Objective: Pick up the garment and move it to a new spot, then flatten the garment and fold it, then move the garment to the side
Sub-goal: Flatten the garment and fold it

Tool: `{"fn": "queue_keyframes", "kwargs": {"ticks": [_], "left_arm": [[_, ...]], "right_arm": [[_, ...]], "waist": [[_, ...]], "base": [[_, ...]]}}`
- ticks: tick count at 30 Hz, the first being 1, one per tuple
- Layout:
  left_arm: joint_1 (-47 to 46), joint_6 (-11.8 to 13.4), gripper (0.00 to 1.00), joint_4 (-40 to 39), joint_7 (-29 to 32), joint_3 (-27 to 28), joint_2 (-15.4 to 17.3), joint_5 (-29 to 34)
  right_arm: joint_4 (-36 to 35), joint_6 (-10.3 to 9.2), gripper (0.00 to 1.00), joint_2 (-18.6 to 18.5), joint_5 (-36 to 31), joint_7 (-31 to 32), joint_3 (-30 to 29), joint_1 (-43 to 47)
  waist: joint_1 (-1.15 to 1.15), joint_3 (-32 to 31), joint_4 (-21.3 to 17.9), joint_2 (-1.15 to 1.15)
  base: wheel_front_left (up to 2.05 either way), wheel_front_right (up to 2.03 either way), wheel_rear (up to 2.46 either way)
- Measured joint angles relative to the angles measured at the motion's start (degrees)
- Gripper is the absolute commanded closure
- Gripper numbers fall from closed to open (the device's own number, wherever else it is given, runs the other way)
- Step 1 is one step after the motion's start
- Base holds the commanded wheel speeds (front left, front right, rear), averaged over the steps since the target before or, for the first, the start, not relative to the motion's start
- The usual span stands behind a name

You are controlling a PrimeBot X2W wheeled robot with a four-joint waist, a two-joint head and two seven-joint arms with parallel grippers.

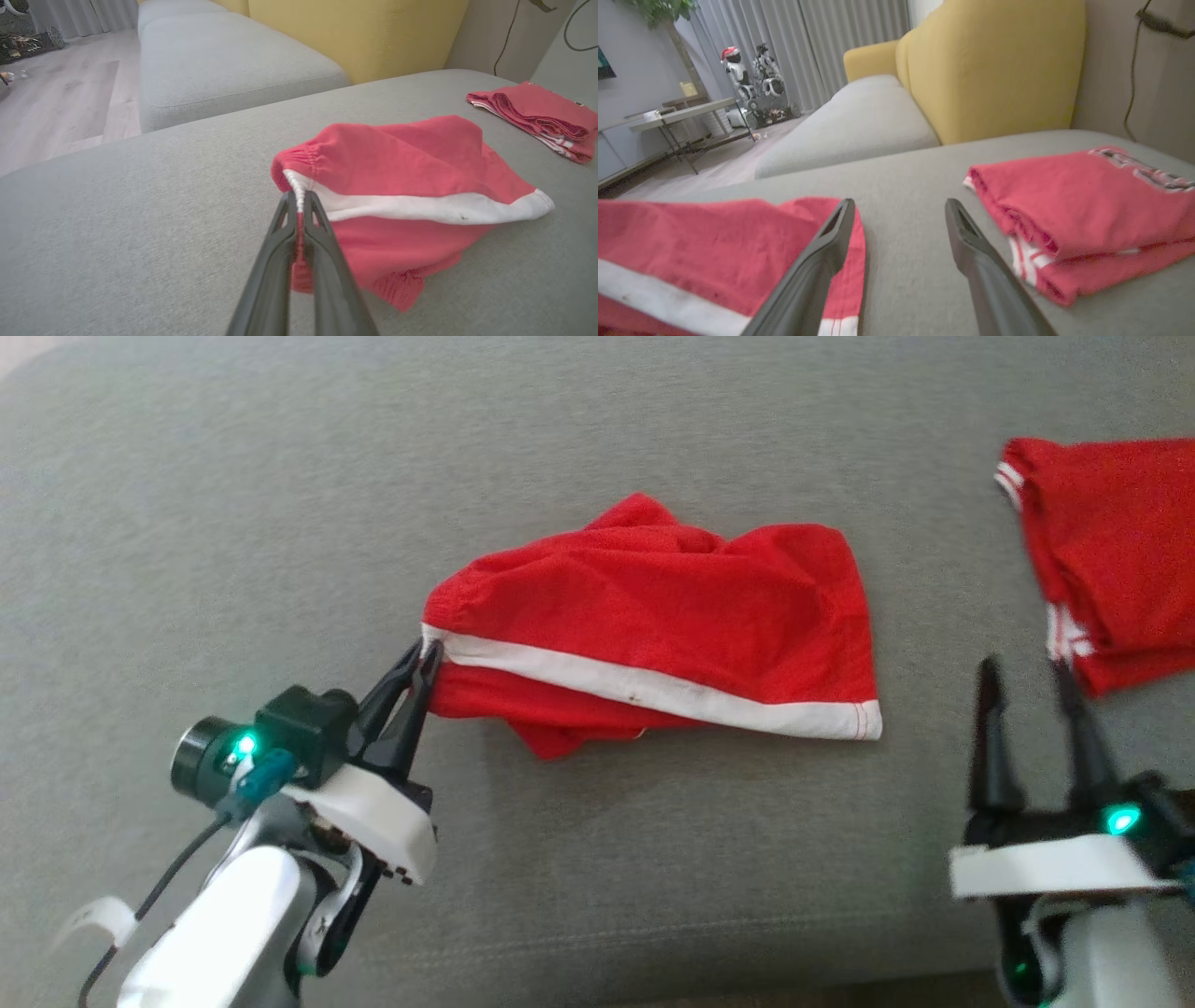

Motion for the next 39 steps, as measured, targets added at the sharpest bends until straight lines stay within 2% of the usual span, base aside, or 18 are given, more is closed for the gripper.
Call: {"fn": "queue_keyframes", "kwargs": {"ticks": [7,13,18,19,20,21,22,23,24,32,37,39], "left_arm": [[0.0,0.2,1.0,5.4,-5.0,1.6,-0.2,-0.7],[-0.1,0.4,1.0,8.1,-6.7,1.9,-0.7,-0.8],[-0.3,0.4,1.0,9.3,-7.7,1.8,-1.3,-0.8],[-0.4,0.4,1.0,9.5,-7.7,1.8,-1.4,-0.8],[-0.5,0.4,1.0,9.7,-7.7,1.7,-1.5,-0.8],[-0.6,0.3,1.0,9.9,-7.8,1.7,-1.7,-0.8],[-0.7,0.3,1.0,10.1,-8.0,1.7,-1.8,-0.8],[-0.8,0.1,1.0,10.3,-8.1,1.7,-1.9,-0.8],[-1.0,0.0,1.0,10.5,-8.2,1.7,-1.9,-0.8],[-1.3,0.0,1.0,11.9,-8.7,1.8,-2.1,-0.8],[-1.3,-0.1,1.0,11.8,-9.2,2.2,-2.1,-0.9],[-1.3,-1.0,1.0,10.7,-9.2,2.8,-2.2,-2.0]], "right_arm": [[12.7,0.0,0.0,0.0,-0.4,1.0,5.4,-1.6],[16.0,0.01,0.0,-1.6,1.8,3.7,12.6,-3.3],[17.5,0.0,0.0,-2.8,4.1,5.2,15.0,-3.3],[17.6,0.0,0.04,-3.1,4.4,5.4,15.3,-3.3],[17.7,0.0,0.17,-3.2,4.7,5.6,15.6,-3.3],[17.8,0.0,0.44,-3.4,5.1,5.8,16.0,-3.4],[18.0,0.0,0.62,-3.6,5.5,6.1,16.4,-3.5],[18.2,0.0,0.9,-3.8,6.1,6.2,16.8,-3.7],[18.6,0.0,1.0,-4.0,7.0,6.9,17.3,-4.0],[19.0,0.0,1.0,-6.7,10.1,8.6,20.9,-5.1],[16.7,0.0,1.0,-8.2,10.8,7.1,20.7,-5.1],[14.3,0.01,1.0,-8.7,11.2,6.3,19.7,-5.1]], "waist": [[0.0,0.3,4.0,0.0],[0.0,1.1,4.8,0.0],[0.0,1.6,4.8,0.0],[0.0,1.7,4.8,0.0],[0.0,1.8,4.8,0.0],[0.0,1.8,4.8,0.0],[0.0,1.9,4.8,0.0],[0.0,1.9,4.8,0.0],[0.0,1.9,4.7,0.0],[0.0,0.9,4.2,0.0],[0.0,-0.9,3.7,0.0],[0.0,-1.6,3.4,0.0]], "base": [[0.0,0.0,0.0],[0.0,0.0,0.0],[0.0,0.0,0.0],[0.0,0.0,0.0],[0.0,0.0,0.0],[0.0,0.0,0.0],[0.0,0.0,0.0],[0.0,0.0,0.0],[0.0,0.0,0.0],[0.0,0.0,0.0],[0.0,0.0,0.0],[0.0,0.0,0.0]]}}
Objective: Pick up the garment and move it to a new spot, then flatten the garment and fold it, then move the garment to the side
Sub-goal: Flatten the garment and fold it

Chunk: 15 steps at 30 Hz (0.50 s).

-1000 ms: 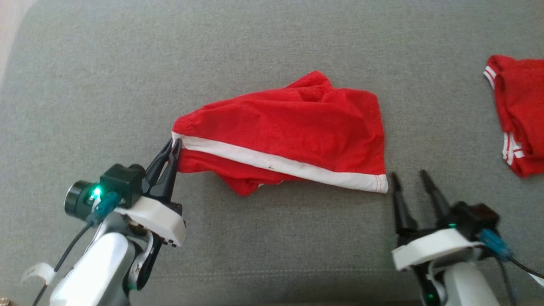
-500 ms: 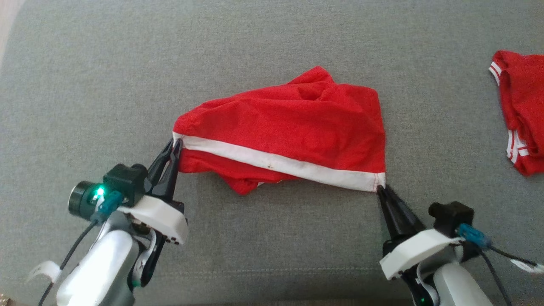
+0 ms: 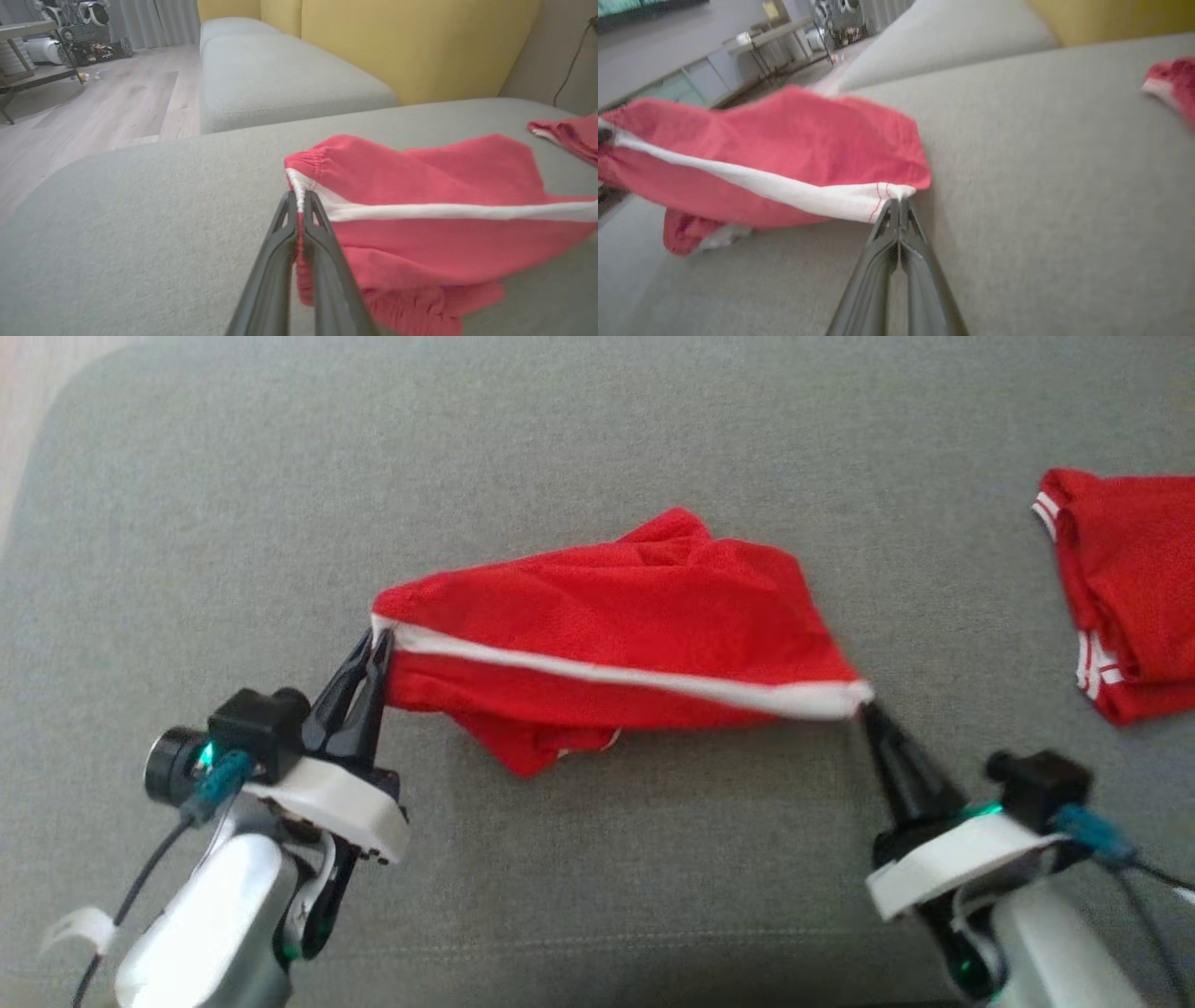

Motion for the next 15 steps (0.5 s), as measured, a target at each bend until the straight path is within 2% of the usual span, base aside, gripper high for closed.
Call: {"fn": "queue_keyframes", "kwargs": {"ticks": [4,8,9,12,15], "left_arm": [[-0.9,-2.7,1.0,-4.2,1.3,0.1,0.0,-1.8],[-7.9,-6.0,1.0,-9.9,6.0,0.9,1.0,-4.5],[-7.9,-6.0,1.0,-9.9,6.0,0.9,1.0,-4.5],[-17.3,-8.6,1.0,-12.2,10.7,2.4,1.7,-6.5],[-27.4,-11.1,1.0,-11.6,13.5,3.3,1.7,-8.1]], "right_arm": [[-6.7,-0.01,1.0,-2.0,0.6,-0.3,-3.3,-1.2],[-13.8,-0.01,1.0,-4.1,1.4,2.9,-7.8,-8.1],[-13.8,-0.01,1.0,-4.1,1.4,2.9,-7.8,-8.1],[-15.9,-0.01,1.0,-4.7,1.4,6.5,-10.7,-18.0],[-15.1,-0.01,1.0,-4.4,0.3,9.0,-13.4,-30.0]], "waist": [[0.0,-1.2,-0.8,0.0],[0.0,-1.0,-1.9,0.0],[0.0,-1.0,-1.9,0.0],[0.0,0.6,-2.6,0.0],[0.0,2.8,-3.3,0.0]], "base": [[0.0,0.0,0.0],[0.0,0.0,0.0],[0.0,0.0,0.0],[0.0,0.0,0.0],[0.0,0.0,0.0]]}}
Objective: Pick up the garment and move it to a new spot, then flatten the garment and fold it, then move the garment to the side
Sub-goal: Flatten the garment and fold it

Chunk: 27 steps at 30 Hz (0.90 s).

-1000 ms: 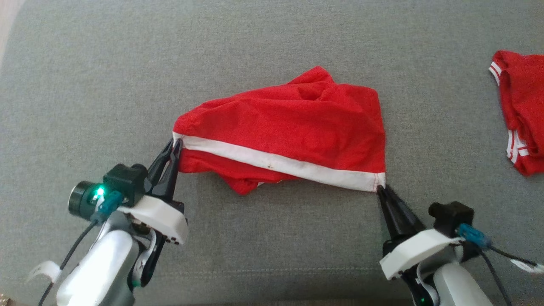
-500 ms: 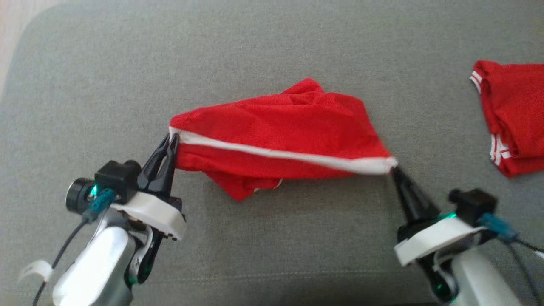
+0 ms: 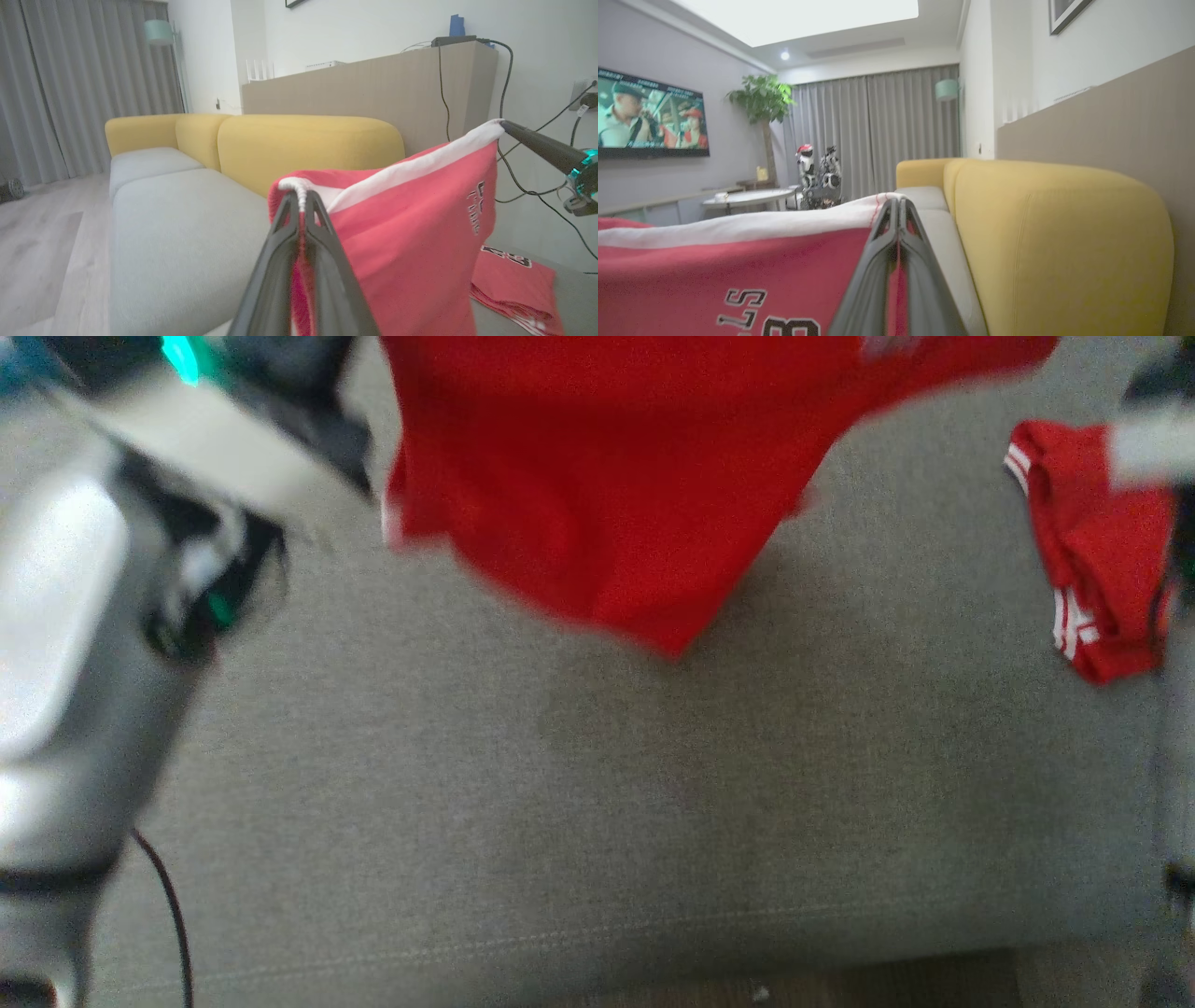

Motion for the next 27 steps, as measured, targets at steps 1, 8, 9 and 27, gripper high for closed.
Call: {"fn": "queue_keyframes", "kwargs": {"ticks": [1,8,9,27], "left_arm": [[-3.2,-0.6,1.0,0.8,0.3,0.4,0.0,-0.4],[-26.2,-2.5,1.0,11.5,-6.0,-0.2,-1.3,7.1],[-28.5,-2.6,1.0,13.1,-7.7,-0.8,-1.5,8.3],[-0.1,-2.0,1.0,0.6,-14.4,-3.6,0.5,20.4]], "right_arm": [[1.0,0.0,1.0,0.5,-0.3,0.3,-0.8,-4.1],[8.6,0.01,1.0,2.5,-5.0,-3.6,-3.0,-26.1],[9.0,0.01,1.0,2.6,-5.7,-4.4,-3.2,-27.8],[-8.5,0.01,1.0,6.1,-8.4,-5.2,-4.5,5.2]], "waist": [[0.0,0.9,-0.2,0.0],[0.0,8.7,-1.9,0.0],[0.01,9.7,-2.2,0.0],[0.0,10.7,-3.7,0.0]], "base": [[0.0,0.0,0.0],[0.0,0.0,0.0],[0.0,0.0,0.0],[0.0,0.0,0.0]]}}
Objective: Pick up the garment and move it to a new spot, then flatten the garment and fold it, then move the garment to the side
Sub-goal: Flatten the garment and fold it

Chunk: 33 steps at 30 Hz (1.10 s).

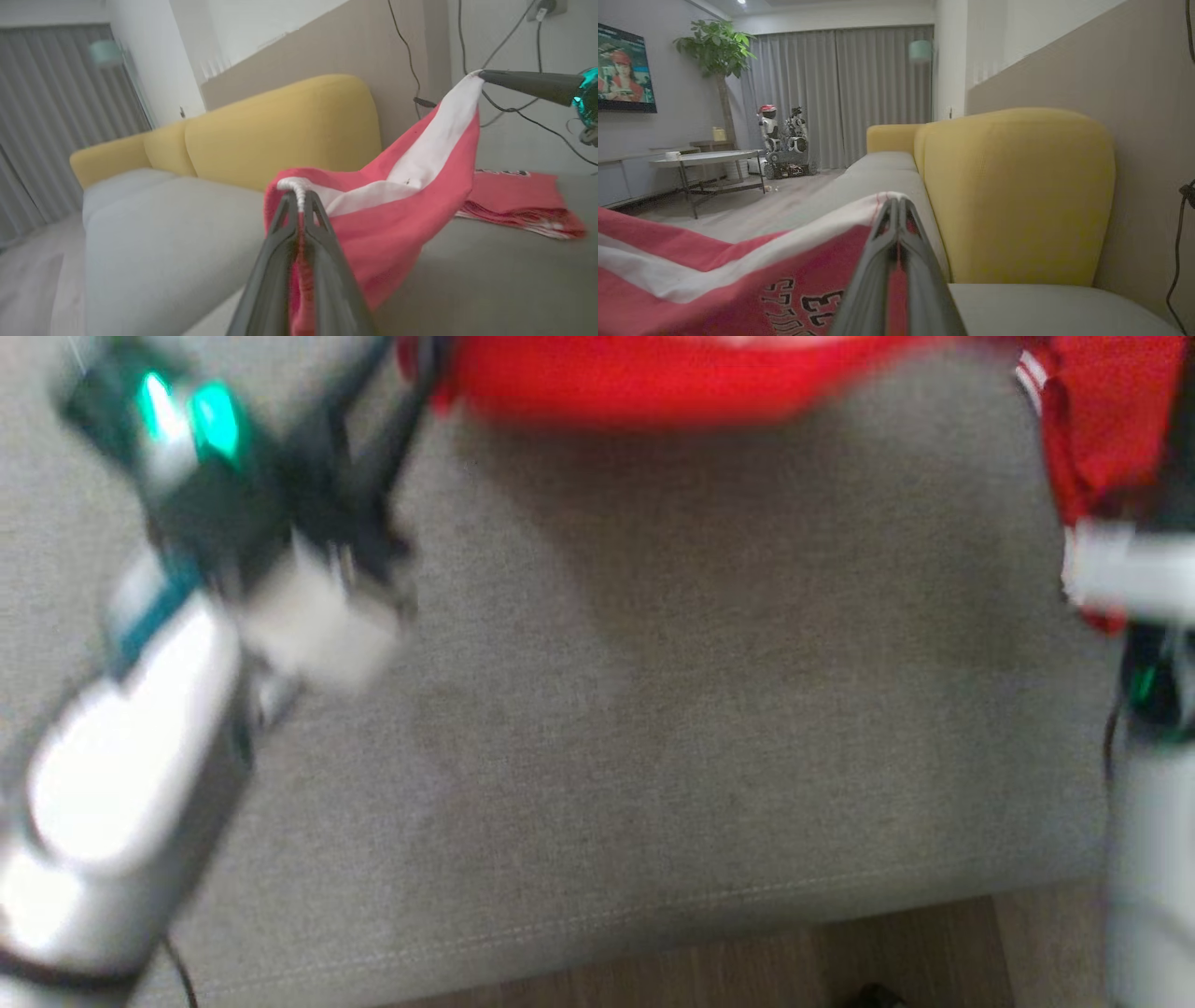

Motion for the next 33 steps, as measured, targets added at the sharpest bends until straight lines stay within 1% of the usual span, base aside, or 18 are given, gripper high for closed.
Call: {"fn": "queue_keyframes", "kwargs": {"ticks": [3,4,6,10,13,14,17,20,23,25,28,33], "left_arm": [[12.8,1.2,1.0,-4.9,0.0,1.6,0.6,0.3],[20.5,1.2,1.0,-7.6,0.0,2.5,1.0,0.1],[27.0,0.9,1.0,-9.4,0.0,2.5,1.4,0.0],[36.1,-0.6,1.0,-12.1,0.0,-0.2,2.1,0.1],[39.4,-1.1,1.0,-12.5,0.0,-1.5,2.4,-0.1],[39.4,-1.1,1.0,-12.5,0.0,-1.5,2.4,-0.1],[41.3,-1.1,1.0,-13.2,0.0,-1.5,2.6,-0.6],[42.4,-1.1,1.0,-13.9,0.0,-1.3,2.4,-1.5],[42.6,-1.1,1.0,-13.8,0.0,-1.4,1.3,-2.5],[42.5,-1.1,1.0,-12.8,0.0,-1.8,0.7,-4.3],[41.2,-1.1,1.0,-9.8,0.0,-3.2,-0.7,-8.5],[35.5,-1.5,1.0,-3.0,0.0,-6.7,-2.6,-16.1]], "right_arm": [[-4.1,0.0,1.0,1.5,0.1,1.7,-0.9,11.4],[-6.8,0.0,1.0,2.6,0.9,3.4,-1.6,18.4],[-8.9,0.0,1.0,3.7,1.9,5.6,-2.7,24.8],[-10.5,0.0,1.0,3.4,3.8,10.8,-4.7,35.0],[-11.0,0.0,1.0,1.6,5.0,14.7,-5.2,39.6],[-11.0,0.0,1.0,1.6,5.0,14.7,-5.2,39.6],[-12.5,0.0,1.0,-0.8,6.1,17.2,-5.2,42.5],[-14.8,0.0,1.0,-1.6,7.7,17.3,-5.6,43.3],[-15.9,0.0,1.0,-2.5,7.8,18.7,-5.4,43.0],[-15.8,0.0,1.0,-3.3,8.0,20.1,-4.8,42.4],[-13.4,-0.01,1.0,-4.4,8.6,23.9,-4.3,38.6],[-7.6,0.0,1.0,-6.7,8.9,30.0,-2.8,28.6]], "waist": [[0.0,-1.9,0.1,0.0],[0.0,-3.2,0.1,0.0],[0.0,-4.3,0.2,0.0],[0.0,-6.1,0.6,0.0],[0.0,-7.2,1.1,0.0],[0.0,-7.2,1.1,0.0],[0.0,-8.3,1.7,0.0],[0.0,-9.3,2.1,0.0],[0.0,-10.1,2.6,0.0],[-0.01,-10.7,3.0,0.0],[-0.01,-11.2,3.7,0.0],[0.0,-10.9,5.5,0.0]], "base": [[0.0,0.0,0.0],[0.0,0.0,0.0],[0.0,0.0,0.0],[0.0,0.0,0.0],[0.0,0.0,0.0],[0.0,0.0,0.0],[0.0,0.0,0.0],[0.0,0.0,0.0],[0.0,0.0,0.0],[0.0,0.0,0.0],[0.0,0.0,0.0],[0.0,0.0,0.0]]}}
